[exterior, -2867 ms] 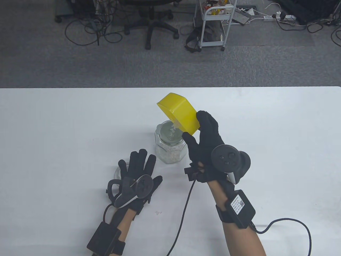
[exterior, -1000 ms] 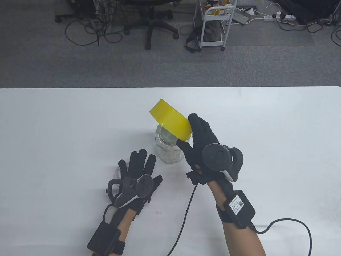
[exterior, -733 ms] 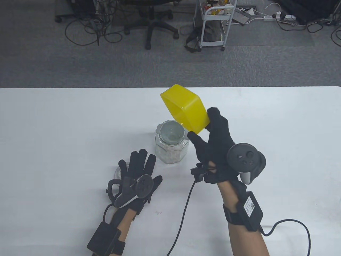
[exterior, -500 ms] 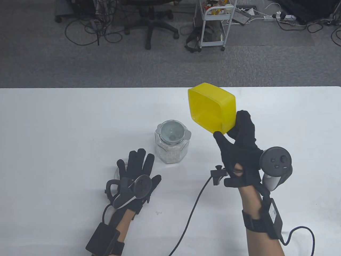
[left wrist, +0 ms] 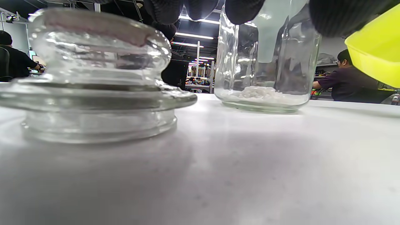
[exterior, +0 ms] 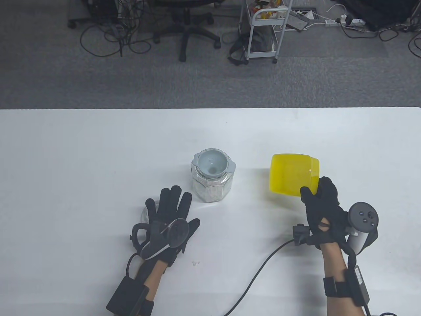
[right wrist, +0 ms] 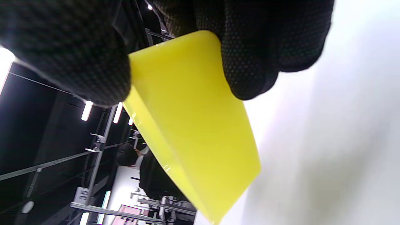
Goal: Transfer rice through funnel into glass jar
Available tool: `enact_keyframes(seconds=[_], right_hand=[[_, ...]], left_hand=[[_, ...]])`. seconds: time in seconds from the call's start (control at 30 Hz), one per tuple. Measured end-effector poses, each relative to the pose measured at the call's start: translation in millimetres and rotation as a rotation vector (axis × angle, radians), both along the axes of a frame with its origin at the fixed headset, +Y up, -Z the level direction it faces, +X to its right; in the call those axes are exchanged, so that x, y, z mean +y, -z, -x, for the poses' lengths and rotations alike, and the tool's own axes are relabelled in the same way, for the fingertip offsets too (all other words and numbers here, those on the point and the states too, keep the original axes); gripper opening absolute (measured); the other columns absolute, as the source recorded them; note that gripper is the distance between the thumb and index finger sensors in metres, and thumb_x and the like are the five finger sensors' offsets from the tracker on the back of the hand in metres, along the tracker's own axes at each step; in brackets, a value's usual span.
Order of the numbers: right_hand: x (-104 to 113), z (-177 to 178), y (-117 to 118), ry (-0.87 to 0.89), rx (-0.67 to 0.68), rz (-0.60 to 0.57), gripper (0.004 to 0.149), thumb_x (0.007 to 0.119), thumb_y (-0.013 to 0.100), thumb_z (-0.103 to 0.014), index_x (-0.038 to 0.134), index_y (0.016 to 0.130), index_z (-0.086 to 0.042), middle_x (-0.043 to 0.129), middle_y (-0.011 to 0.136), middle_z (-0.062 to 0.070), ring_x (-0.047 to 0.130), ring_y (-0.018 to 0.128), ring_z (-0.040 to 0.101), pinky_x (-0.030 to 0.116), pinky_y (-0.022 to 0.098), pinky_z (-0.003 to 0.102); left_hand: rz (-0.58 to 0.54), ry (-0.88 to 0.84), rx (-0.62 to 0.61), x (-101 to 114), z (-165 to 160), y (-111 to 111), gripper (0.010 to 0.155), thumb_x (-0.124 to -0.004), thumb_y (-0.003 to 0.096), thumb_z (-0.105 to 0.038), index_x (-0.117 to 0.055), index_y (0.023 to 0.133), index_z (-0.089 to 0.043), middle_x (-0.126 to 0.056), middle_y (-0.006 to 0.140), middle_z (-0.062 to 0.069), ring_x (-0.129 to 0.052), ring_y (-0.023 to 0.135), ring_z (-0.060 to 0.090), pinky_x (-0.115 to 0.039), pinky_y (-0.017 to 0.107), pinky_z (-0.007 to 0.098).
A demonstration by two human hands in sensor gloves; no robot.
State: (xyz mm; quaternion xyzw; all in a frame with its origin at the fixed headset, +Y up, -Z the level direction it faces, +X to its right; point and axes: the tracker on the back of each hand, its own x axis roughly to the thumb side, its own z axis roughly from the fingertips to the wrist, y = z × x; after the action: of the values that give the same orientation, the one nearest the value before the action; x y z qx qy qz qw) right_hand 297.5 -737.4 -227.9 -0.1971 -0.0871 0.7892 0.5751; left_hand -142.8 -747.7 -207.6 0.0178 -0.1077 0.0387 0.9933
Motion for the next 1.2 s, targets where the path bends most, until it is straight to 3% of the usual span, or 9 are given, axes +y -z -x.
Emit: enact_keyframes(seconds=[0.17, 0.4, 0.77, 0.87, 0.93, 1.07, 1.2], right_hand=[[-11, -4, 0, -0.114, -0.038, 0.157, 0.084, 0.089, 0.037, -0.063, 0.053, 0.102, -0.022, 0.075, 0.085, 0.018, 0.1, 0.06, 0.031, 0.085, 0.05, 0.049], [-18, -16, -2, -0.059, -0.091, 0.282, 0.076, 0.085, 0.039, -0.063, 0.068, 0.099, -0.019, 0.082, 0.081, 0.02, 0.103, 0.055, 0.033, 0.087, 0.046, 0.049], [-15, -22, -8, -0.288, -0.204, 0.453, 0.056, 0.083, 0.045, -0.047, 0.088, 0.089, -0.013, 0.094, 0.08, 0.021, 0.105, 0.054, 0.033, 0.087, 0.045, 0.05], [-11, -21, -9, -0.353, -0.227, 0.465, 0.056, 0.082, 0.045, -0.048, 0.088, 0.089, -0.014, 0.094, 0.081, 0.021, 0.104, 0.056, 0.033, 0.087, 0.046, 0.05], [-3, -18, -11, -0.433, -0.261, 0.425, 0.06, 0.083, 0.044, -0.051, 0.084, 0.092, -0.014, 0.09, 0.085, 0.021, 0.102, 0.061, 0.036, 0.085, 0.049, 0.052], [31, 2, -18, -0.778, -0.324, 0.193, 0.066, 0.082, 0.041, -0.058, 0.076, 0.096, -0.022, 0.084, 0.094, 0.014, 0.095, 0.076, 0.037, 0.081, 0.057, 0.054], [56, 49, -27, -0.905, -0.136, -0.086, 0.075, 0.081, 0.041, -0.06, 0.055, 0.104, -0.029, 0.064, 0.109, 0.013, 0.068, 0.1, 0.044, 0.06, 0.069, 0.065]], left_hand=[[0.007, -0.002, 0.006, -1, 2, 1, 0.082, -0.067, 0.0528, -0.072, -0.036, 0.119, -0.036, -0.027, 0.131, 0.009, -0.034, 0.121, 0.043, -0.034, 0.077, 0.075], [0.006, -0.005, 0.007, -1, 2, 1, 0.081, -0.067, 0.053, -0.072, -0.036, 0.119, -0.035, -0.027, 0.131, 0.009, -0.034, 0.121, 0.043, -0.034, 0.077, 0.075], [-0.004, -0.01, 0.007, 0, 3, 0, 0.081, -0.068, 0.0533, -0.072, -0.037, 0.119, -0.035, -0.027, 0.131, 0.009, -0.035, 0.12, 0.043, -0.034, 0.077, 0.075], [-0.007, -0.009, 0.007, 0, 3, 0, 0.081, -0.068, 0.0528, -0.072, -0.037, 0.119, -0.035, -0.028, 0.131, 0.009, -0.035, 0.121, 0.043, -0.034, 0.077, 0.075], [-0.005, -0.009, 0.007, 0, 3, 0, 0.082, -0.068, 0.0527, -0.072, -0.037, 0.119, -0.035, -0.027, 0.131, 0.009, -0.035, 0.121, 0.043, -0.034, 0.077, 0.075], [-0.004, -0.004, 0.007, 1, 2, 0, 0.081, -0.068, 0.0531, -0.072, -0.038, 0.119, -0.035, -0.028, 0.131, 0.009, -0.035, 0.121, 0.043, -0.033, 0.077, 0.075], [-0.016, -0.013, -0.007, 1, 1, 0, 0.08, -0.068, 0.0525, -0.071, -0.04, 0.118, -0.035, -0.031, 0.132, 0.008, -0.036, 0.121, 0.041, -0.032, 0.076, 0.076]])
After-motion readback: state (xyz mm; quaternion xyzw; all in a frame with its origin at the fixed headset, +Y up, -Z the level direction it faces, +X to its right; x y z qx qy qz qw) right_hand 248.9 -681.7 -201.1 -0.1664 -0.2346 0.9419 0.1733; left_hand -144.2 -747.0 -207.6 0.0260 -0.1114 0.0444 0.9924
